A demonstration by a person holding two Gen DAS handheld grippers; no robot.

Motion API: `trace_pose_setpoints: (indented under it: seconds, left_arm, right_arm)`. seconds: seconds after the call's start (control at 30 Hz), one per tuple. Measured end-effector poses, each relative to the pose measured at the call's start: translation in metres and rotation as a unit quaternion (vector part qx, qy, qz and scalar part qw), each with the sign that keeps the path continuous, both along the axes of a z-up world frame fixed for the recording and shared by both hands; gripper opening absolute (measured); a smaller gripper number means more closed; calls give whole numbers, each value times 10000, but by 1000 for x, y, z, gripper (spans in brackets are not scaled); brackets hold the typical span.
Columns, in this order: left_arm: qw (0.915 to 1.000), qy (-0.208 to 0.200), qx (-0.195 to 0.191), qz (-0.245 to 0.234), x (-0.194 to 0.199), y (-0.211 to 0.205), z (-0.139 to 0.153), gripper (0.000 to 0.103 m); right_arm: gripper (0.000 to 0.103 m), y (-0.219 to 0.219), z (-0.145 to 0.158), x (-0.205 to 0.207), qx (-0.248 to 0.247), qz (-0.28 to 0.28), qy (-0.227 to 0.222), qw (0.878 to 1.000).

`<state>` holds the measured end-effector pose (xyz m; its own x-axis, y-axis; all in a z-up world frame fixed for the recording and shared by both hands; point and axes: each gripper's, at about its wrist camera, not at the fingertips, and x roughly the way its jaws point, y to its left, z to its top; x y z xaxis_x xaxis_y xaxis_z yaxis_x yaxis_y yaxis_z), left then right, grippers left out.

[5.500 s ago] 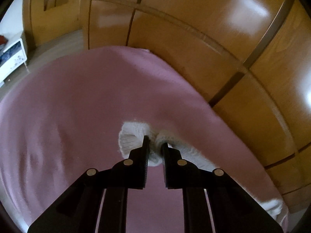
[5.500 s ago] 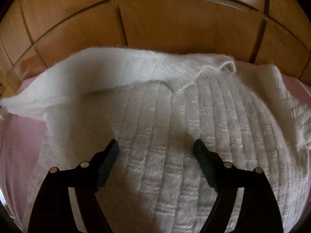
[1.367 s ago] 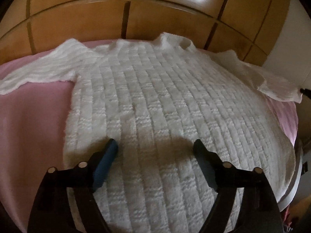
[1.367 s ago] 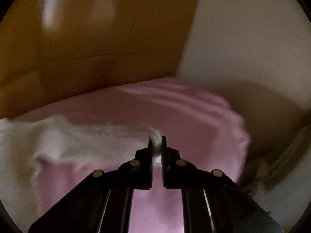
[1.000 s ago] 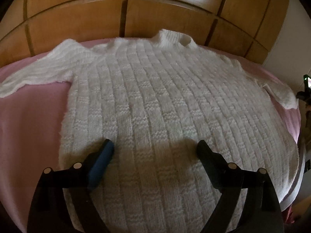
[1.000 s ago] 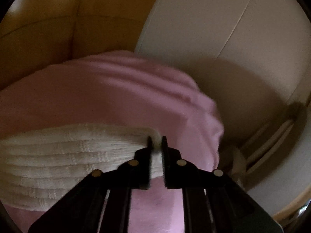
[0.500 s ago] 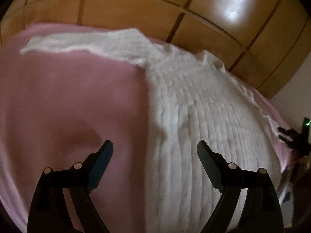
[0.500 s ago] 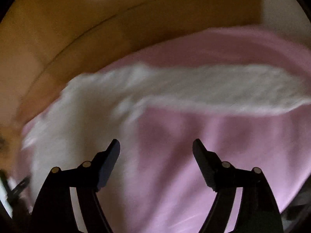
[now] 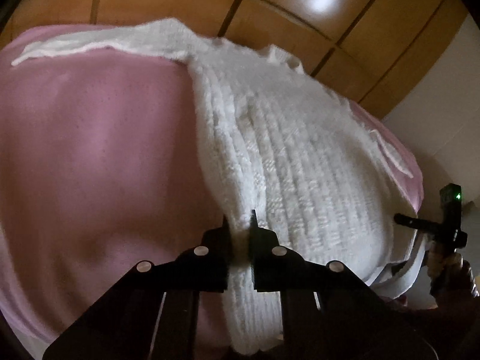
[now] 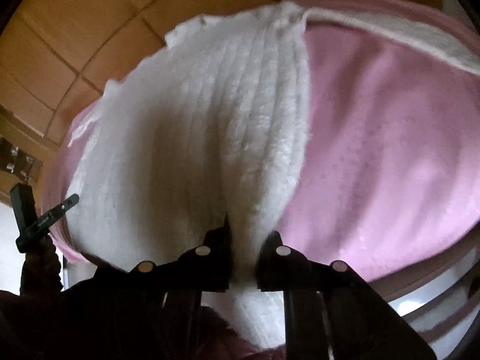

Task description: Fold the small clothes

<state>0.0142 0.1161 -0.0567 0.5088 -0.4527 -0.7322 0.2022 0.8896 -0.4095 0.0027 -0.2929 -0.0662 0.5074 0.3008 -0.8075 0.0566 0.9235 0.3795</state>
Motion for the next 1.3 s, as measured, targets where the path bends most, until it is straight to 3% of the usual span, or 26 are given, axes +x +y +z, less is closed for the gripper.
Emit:
trace_pose_setpoints:
  seconds: [0.13, 0.27, 0.3, 0.33, 0.4, 0.47, 0.5, 0.6, 0.67, 0.73, 0.77, 0.87, 0.97, 1.1, 1.17, 1.2, 1.23, 1.3]
  left_arm:
    - [10000, -36, -28, 15, -12, 12, 8, 8]
    - [9994, 193, 274, -30, -17, 5, -8, 8]
    - [9993, 227, 289, -31, -16, 4, -7, 9]
    - [9993, 265, 277, -4, -13, 5, -5, 11]
    - [9988, 232, 348, 238, -6, 11, 4, 31]
    - [9982, -39, 363, 483, -1, 16, 16, 61]
    - [9976, -176, 350, 577, 3, 18, 21, 63]
    - [9965, -341, 351, 674, 21, 12, 30, 63]
    - [9963, -368, 297, 720, 33, 3, 33, 63]
    - [9971, -347, 187, 656, 43, -7, 33, 65]
    - [9974, -371, 202, 589, 48, -16, 32, 70]
    - [9972, -426, 478, 383, 60, -40, 28, 72]
    - [9967, -392, 703, 94, 70, -62, 20, 72]
    - [9951, -264, 948, -59, 82, -77, 8, 72]
    - [9948, -250, 985, -13, 85, -78, 5, 77]
    - [9949, -250, 973, -5, 87, -77, 4, 79]
    - [9952, -247, 948, 1, 87, -76, 3, 80]
    - [9950, -281, 953, 26, 87, -76, 2, 82]
  right_arm:
    - [9, -7, 26, -21, 53, -42, -412, 9991]
    - [10, -7, -7, -18, -395, -34, 218, 9990]
    - [14, -17, -14, -20, -393, -75, 348, 9986]
    - [28, -22, -17, -20, -339, -162, 428, 9984]
    - [41, -37, -12, -19, -157, -448, 356, 9982]
    - [52, -67, 2, -18, -39, -912, 39, 9958]
    - [61, -80, 6, -16, 27, -1125, -42, 9936]
    - [64, -140, 12, -8, 482, -2216, -352, 9733]
    - [64, -187, 6, -1, 822, -3041, -424, 9481]
    - [63, -223, -1, 5, 1057, -3639, -463, 9242]
    - [63, -247, -5, 8, 1172, -4018, -484, 9069]
    - [62, -286, -13, 17, 1276, -4584, -515, 8780]
    - [61, -315, -15, 30, 1227, -4901, -539, 8613]
    - [61, -338, -10, 54, 915, -5074, -472, 8556]
    - [44, -343, -6, 69, 610, -5044, -317, 8608]
    - [19, -347, -5, 75, 457, -4963, -222, 8667]
    - [11, -346, -1, 86, 272, -4832, -93, 8750]
    - [9, -340, 10, 94, 49, -4692, -159, 8829]
